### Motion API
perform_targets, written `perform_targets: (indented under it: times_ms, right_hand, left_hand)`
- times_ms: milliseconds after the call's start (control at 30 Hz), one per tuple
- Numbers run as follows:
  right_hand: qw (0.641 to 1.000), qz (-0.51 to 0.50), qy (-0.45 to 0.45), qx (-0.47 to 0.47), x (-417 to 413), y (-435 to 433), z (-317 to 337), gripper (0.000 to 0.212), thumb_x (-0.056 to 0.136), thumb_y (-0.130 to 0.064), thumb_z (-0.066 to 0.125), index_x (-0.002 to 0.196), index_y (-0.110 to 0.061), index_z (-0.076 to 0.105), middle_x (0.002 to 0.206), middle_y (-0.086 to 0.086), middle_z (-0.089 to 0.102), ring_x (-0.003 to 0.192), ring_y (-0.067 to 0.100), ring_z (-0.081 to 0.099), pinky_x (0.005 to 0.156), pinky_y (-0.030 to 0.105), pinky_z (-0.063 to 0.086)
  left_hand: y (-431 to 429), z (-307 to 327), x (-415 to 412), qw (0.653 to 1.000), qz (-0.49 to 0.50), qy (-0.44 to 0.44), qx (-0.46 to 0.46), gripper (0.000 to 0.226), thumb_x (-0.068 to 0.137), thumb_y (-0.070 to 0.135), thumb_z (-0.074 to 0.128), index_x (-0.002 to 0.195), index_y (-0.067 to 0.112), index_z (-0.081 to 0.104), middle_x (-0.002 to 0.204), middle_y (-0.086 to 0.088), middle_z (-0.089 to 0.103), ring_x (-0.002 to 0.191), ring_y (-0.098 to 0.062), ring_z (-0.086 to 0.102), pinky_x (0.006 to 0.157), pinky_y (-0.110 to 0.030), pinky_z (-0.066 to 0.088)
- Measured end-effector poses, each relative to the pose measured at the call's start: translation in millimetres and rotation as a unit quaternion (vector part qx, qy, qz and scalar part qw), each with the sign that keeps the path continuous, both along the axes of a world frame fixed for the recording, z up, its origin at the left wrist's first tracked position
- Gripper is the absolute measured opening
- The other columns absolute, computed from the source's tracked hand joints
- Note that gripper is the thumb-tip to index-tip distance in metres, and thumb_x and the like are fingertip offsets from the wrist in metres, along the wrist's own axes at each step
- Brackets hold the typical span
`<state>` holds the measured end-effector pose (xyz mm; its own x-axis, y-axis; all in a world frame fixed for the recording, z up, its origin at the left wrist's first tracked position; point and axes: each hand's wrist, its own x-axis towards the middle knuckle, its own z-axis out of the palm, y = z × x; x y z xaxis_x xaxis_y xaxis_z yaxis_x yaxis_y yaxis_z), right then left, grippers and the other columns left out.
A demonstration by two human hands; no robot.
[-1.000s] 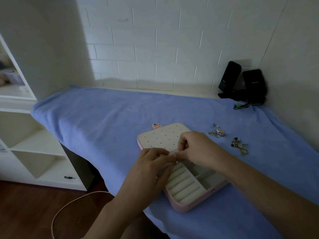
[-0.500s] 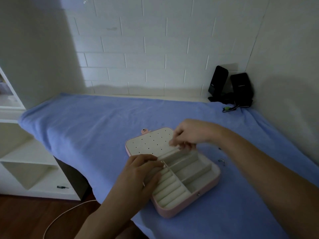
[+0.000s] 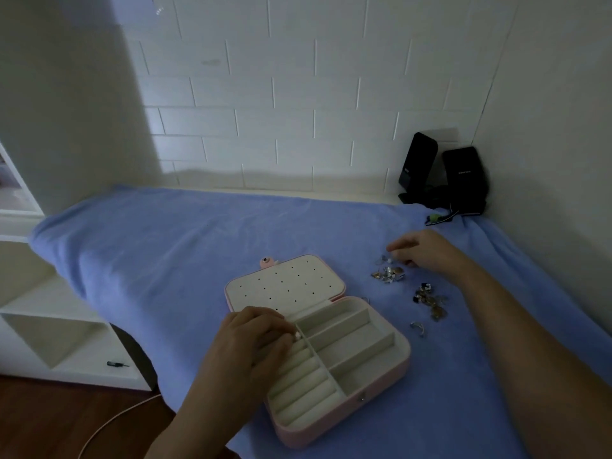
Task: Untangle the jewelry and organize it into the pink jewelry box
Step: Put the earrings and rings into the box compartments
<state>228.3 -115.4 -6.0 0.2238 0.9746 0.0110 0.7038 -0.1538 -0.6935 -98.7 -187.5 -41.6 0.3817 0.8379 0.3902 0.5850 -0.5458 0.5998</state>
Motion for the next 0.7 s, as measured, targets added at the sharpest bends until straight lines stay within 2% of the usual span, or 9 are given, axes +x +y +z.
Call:
perform_targets:
  times_ms: [67,167,233,300,367,533,600,667,700]
  right_hand:
    - [0.999,0.032,0.009,0.004,3.9,-1.1,0.3,0.005,0.083,-0.007,0.069,0.087,-0.01,0.069,0.082,0.006,0.067,0.076,0.017,0.06,0.07,0.026,0.049]
    - [0.995,0.095,-0.009,-0.026,9.6,-6.2,4.4,0.009,0.081,-0.007,0.071,0.081,-0.016,0.071,0.085,0.002,0.07,0.081,0.012,0.063,0.075,0.023,0.048]
    - [0.99,0.129,-0.011,-0.057,8.3,-8.7,6.5,0.012,0.082,-0.007,0.07,0.088,-0.016,0.074,0.085,-0.004,0.07,0.08,0.001,0.063,0.071,0.011,0.047]
    - [0.985,0.152,-0.025,-0.072,6.2,-8.2,8.0,0.019,0.083,-0.004,0.069,0.096,-0.016,0.073,0.076,-0.01,0.066,0.066,-0.008,0.059,0.061,0.006,0.043]
    - [0.98,0.171,-0.042,-0.092,6.1,-6.8,9.1,0.023,0.082,-0.002,0.069,0.099,-0.018,0.072,0.07,-0.01,0.063,0.06,-0.005,0.057,0.061,0.007,0.042]
    - [0.977,0.188,-0.048,-0.092,9.0,-7.7,9.1,0.018,0.077,-0.01,0.075,0.084,-0.026,0.073,0.071,-0.011,0.069,0.064,-0.004,0.061,0.067,0.012,0.044]
    - [0.977,0.194,-0.047,-0.08,9.0,-8.4,7.8,0.017,0.076,-0.008,0.076,0.086,-0.022,0.074,0.077,-0.006,0.071,0.066,-0.003,0.062,0.068,0.014,0.046]
    - [0.974,0.212,-0.05,-0.067,8.5,-8.0,7.1,0.02,0.076,-0.002,0.074,0.087,-0.018,0.072,0.086,0.003,0.071,0.066,0.0,0.061,0.068,0.016,0.048]
    - [0.972,0.222,-0.052,-0.064,7.9,-7.7,7.2,0.022,0.075,0.0,0.073,0.086,-0.019,0.071,0.089,0.005,0.07,0.066,0.002,0.061,0.067,0.018,0.048]
  left_hand:
    - [-2.3,-1.6,3.2,1.0,0.023,-0.012,0.003,0.013,0.085,0.032,0.06,0.078,0.043,0.063,0.094,0.028,0.056,0.101,0.011,0.043,0.079,0.001,0.03]
    - [-4.9,-4.1,4.8,0.999,0.034,-0.017,-0.014,0.021,0.083,0.019,0.068,0.081,0.039,0.066,0.096,0.028,0.055,0.1,0.011,0.043,0.078,0.001,0.03]
    - [-4.8,-3.9,4.3,0.999,0.032,-0.02,-0.019,0.016,0.083,0.027,0.067,0.08,0.042,0.064,0.097,0.028,0.055,0.1,0.009,0.044,0.077,-0.003,0.032]
    - [-3.8,-2.6,3.9,0.999,0.032,-0.021,-0.033,0.01,0.076,0.038,0.057,0.08,0.044,0.064,0.097,0.029,0.055,0.102,0.009,0.044,0.076,-0.004,0.032]
    - [-3.1,-2.1,3.1,0.998,0.031,-0.027,-0.047,0.014,0.072,0.044,0.054,0.081,0.044,0.065,0.096,0.029,0.056,0.103,0.01,0.043,0.076,-0.002,0.032]
    - [-0.4,-0.6,1.7,0.996,0.037,-0.042,-0.068,0.035,0.061,0.063,0.046,0.079,0.045,0.069,0.107,0.035,0.05,0.105,0.011,0.043,0.077,-0.006,0.033]
    - [-0.2,2.3,2.5,0.995,0.05,-0.049,-0.074,0.025,0.063,0.058,0.055,0.078,0.044,0.07,0.101,0.03,0.056,0.104,0.011,0.044,0.078,-0.009,0.034]
    - [0.8,4.9,3.1,0.994,0.067,-0.049,-0.075,0.004,0.072,0.044,0.068,0.075,0.042,0.069,0.101,0.025,0.057,0.101,0.008,0.046,0.077,-0.014,0.036]
    - [0.8,5.9,3.3,0.993,0.074,-0.049,-0.076,0.005,0.074,0.037,0.072,0.074,0.041,0.069,0.102,0.023,0.057,0.101,0.005,0.047,0.077,-0.017,0.037]
